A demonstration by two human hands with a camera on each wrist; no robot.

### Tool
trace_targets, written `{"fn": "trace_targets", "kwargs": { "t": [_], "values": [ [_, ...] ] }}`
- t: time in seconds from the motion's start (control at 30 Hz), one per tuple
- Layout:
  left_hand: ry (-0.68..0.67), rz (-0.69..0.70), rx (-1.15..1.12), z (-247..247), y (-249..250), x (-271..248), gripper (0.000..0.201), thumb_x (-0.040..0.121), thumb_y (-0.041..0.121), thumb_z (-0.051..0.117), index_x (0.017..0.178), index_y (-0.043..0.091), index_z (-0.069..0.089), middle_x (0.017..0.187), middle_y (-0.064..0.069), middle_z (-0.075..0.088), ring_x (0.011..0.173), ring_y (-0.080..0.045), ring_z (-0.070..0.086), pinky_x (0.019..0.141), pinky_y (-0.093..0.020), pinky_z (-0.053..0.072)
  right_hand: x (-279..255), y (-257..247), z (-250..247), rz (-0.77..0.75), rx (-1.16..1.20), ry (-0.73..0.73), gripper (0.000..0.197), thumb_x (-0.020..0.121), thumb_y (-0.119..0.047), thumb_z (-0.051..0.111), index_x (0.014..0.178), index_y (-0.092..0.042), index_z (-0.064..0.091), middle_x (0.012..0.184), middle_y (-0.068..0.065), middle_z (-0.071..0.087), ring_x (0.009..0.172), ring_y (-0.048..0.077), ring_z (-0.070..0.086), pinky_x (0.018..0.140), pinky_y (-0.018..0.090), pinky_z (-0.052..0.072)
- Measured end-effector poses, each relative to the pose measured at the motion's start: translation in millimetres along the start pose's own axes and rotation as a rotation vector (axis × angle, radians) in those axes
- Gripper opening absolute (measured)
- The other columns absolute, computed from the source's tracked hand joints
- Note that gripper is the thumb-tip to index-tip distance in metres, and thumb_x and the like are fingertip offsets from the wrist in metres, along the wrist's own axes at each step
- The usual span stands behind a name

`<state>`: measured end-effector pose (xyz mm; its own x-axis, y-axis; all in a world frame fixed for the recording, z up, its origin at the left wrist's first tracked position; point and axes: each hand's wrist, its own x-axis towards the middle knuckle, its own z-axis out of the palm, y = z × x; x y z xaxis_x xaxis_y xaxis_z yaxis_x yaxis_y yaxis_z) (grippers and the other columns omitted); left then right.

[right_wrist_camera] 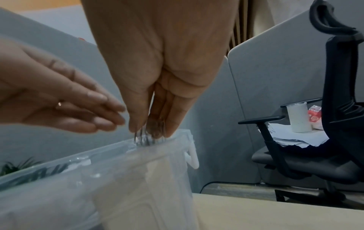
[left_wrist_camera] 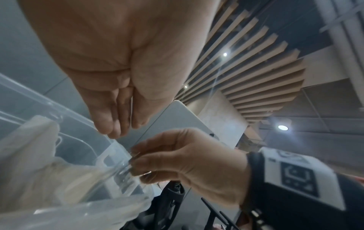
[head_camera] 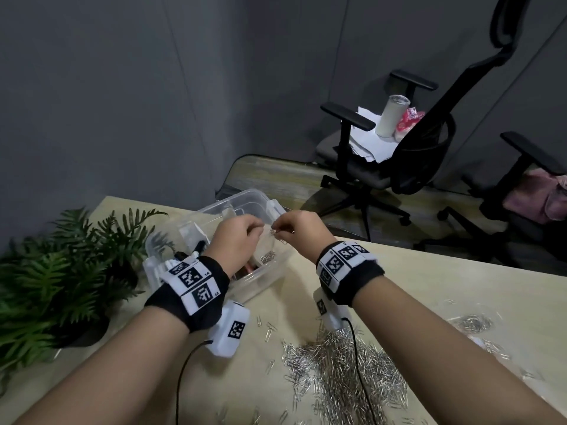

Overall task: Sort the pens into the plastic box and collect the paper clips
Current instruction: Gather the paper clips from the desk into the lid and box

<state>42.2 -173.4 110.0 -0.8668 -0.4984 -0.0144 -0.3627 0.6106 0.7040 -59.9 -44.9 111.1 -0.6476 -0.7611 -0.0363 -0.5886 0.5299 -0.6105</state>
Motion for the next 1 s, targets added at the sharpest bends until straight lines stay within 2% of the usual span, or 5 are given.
{"fn": "trace_targets", "kwargs": {
  "t": [0.3,0.47,0.63,0.8,1.0],
  "values": [
    [-0.126,0.107,-0.125,12,20,-42,0.010,0.087,0.020,0.065,0.096,0.017,0.066,0.083,0.008,0.063,0.070,-0.002,0.056,0.067,-0.010,0.044,-33,27,0,-0.038,0.105,0.137,0.014,0.086,-0.021,0.069,0.092,-0.009,0.075,0.088,0.003,0.065,0.079,0.011,0.057,0.077,0.020,0.043],
    [-0.389,0.096,-0.002,55,7,-77,0.028,0.089,0.033,0.062,0.111,0.016,0.063,0.108,0.002,0.065,0.093,-0.009,0.059,0.086,-0.023,0.049,-86,79,14,0.157,0.013,0.116,0.022,0.089,-0.034,0.062,0.103,-0.018,0.069,0.104,0.000,0.065,0.095,0.015,0.059,0.091,0.035,0.046],
    [-0.503,-0.118,0.268,97,-34,-117,0.062,0.092,0.046,0.052,0.143,0.016,0.034,0.151,-0.007,0.031,0.132,-0.020,0.038,0.110,-0.036,0.033,-145,119,54,0.367,-0.124,-0.240,0.059,0.089,-0.041,0.060,0.142,-0.021,0.041,0.153,0.005,0.032,0.138,0.021,0.033,0.114,0.034,0.024],
    [-0.574,-0.154,0.399,117,-58,-139,0.074,0.095,0.047,0.044,0.150,0.006,0.016,0.159,-0.014,0.005,0.146,-0.026,0.012,0.117,-0.032,0.014,-175,133,81,0.386,-0.116,-0.395,0.077,0.086,-0.049,0.061,0.149,-0.024,0.025,0.160,0.002,0.009,0.146,0.021,0.015,0.117,0.038,0.017],
    [-0.655,0.120,0.330,136,-49,-161,0.059,0.093,0.040,0.052,0.143,0.013,0.038,0.153,-0.005,0.032,0.138,-0.018,0.034,0.113,-0.027,0.024,-211,126,87,0.258,-0.144,-0.353,0.059,0.089,-0.040,0.060,0.142,-0.022,0.040,0.150,0.000,0.034,0.136,0.018,0.034,0.114,0.033,0.028]
  ]
}}
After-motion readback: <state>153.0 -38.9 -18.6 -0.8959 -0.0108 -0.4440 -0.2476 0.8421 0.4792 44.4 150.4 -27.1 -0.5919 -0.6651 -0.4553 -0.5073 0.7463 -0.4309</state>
